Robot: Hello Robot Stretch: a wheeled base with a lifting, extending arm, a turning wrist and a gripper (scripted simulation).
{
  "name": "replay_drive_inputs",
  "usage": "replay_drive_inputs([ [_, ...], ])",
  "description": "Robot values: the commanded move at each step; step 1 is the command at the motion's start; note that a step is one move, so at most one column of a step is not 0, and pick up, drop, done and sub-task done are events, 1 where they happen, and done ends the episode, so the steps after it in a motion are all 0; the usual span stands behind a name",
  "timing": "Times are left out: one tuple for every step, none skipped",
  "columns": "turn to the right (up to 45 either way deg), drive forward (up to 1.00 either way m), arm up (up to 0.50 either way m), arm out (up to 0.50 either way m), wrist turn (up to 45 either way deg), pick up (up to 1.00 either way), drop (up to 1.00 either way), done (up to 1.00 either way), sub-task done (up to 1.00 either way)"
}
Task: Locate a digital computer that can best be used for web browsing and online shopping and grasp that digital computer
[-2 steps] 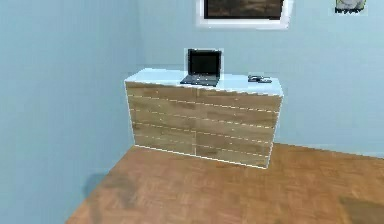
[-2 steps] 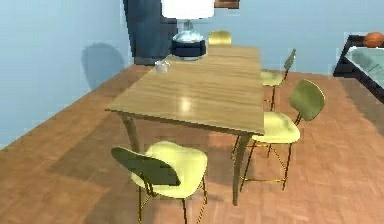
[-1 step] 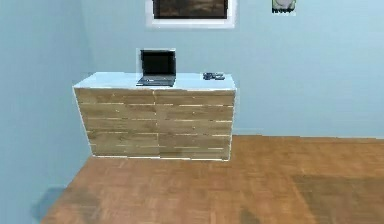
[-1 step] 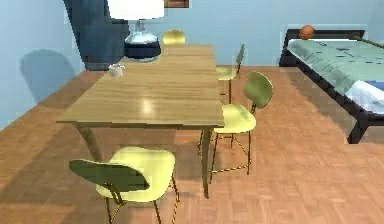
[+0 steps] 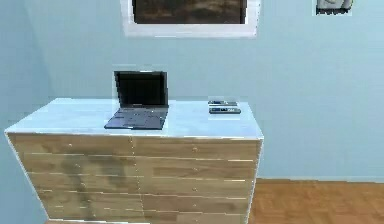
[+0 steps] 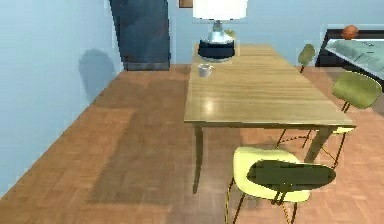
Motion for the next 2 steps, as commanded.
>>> replay_drive_inputs([
  [12.0, 0.00, 0.00, 0.00, 0.0, 0.00, 0.00, 0.00, 0.00],
  [0.0, 0.30, 0.00, 0.00, 0.0, 0.00, 0.00, 0.00, 0.00],
])
